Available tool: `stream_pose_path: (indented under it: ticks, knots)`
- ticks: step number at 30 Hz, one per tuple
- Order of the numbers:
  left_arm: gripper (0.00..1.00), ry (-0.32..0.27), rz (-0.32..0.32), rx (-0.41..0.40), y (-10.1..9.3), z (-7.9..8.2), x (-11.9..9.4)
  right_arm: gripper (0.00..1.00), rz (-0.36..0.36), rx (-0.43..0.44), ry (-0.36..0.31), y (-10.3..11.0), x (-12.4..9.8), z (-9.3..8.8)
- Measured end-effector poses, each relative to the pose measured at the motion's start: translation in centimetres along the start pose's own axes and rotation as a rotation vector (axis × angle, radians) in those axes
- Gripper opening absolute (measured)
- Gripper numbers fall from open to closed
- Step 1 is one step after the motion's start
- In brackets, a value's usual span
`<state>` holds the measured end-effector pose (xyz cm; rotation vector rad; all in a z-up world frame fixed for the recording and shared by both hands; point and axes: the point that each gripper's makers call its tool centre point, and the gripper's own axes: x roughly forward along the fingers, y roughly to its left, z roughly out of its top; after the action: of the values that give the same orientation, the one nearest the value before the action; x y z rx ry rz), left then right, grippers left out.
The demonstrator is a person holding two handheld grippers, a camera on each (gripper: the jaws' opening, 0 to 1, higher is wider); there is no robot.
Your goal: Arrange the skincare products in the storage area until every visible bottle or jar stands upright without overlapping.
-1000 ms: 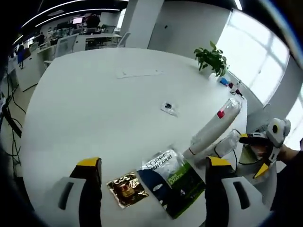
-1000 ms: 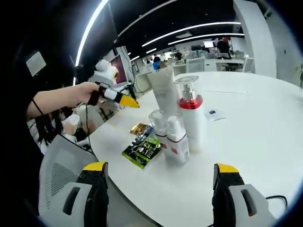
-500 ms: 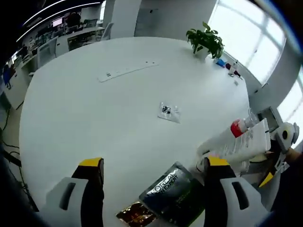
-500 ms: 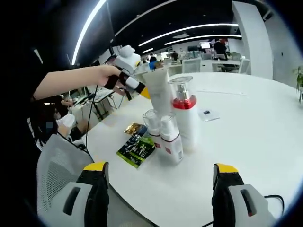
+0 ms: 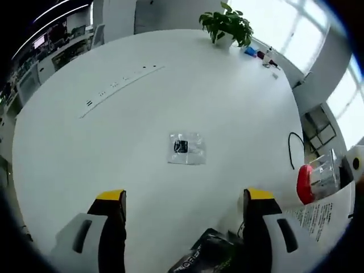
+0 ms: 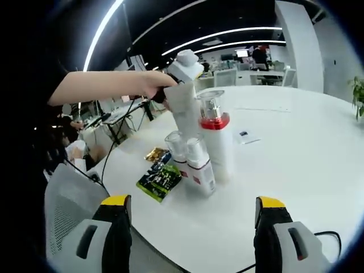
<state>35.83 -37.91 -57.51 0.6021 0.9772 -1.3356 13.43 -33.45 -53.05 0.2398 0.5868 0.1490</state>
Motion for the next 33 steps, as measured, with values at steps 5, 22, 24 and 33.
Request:
stream_pose_path:
  ticks: [5,22,24,33]
  knots:
    - [0.79,0.054,-0.005,0.079,0.2,1.3,2.3,0.93,-0.001,0.006,0.006,-0.1,0.0,-0.2]
    - [0.71,0.144,0.01,0.208,-1.0,3.5,7.2,0.93,0.006,0.017,0.041,0.0,0.3,-0.8]
    - [0.68,0.149,0.016,0.222,-0.9,3.9,7.3,0.93,0.007,0.017,0.044,0.0,0.3,-0.9]
    - [0.55,0.173,0.074,0.264,0.4,4.2,7.5,0.92,0.006,0.02,0.045,-0.1,0.3,-0.9]
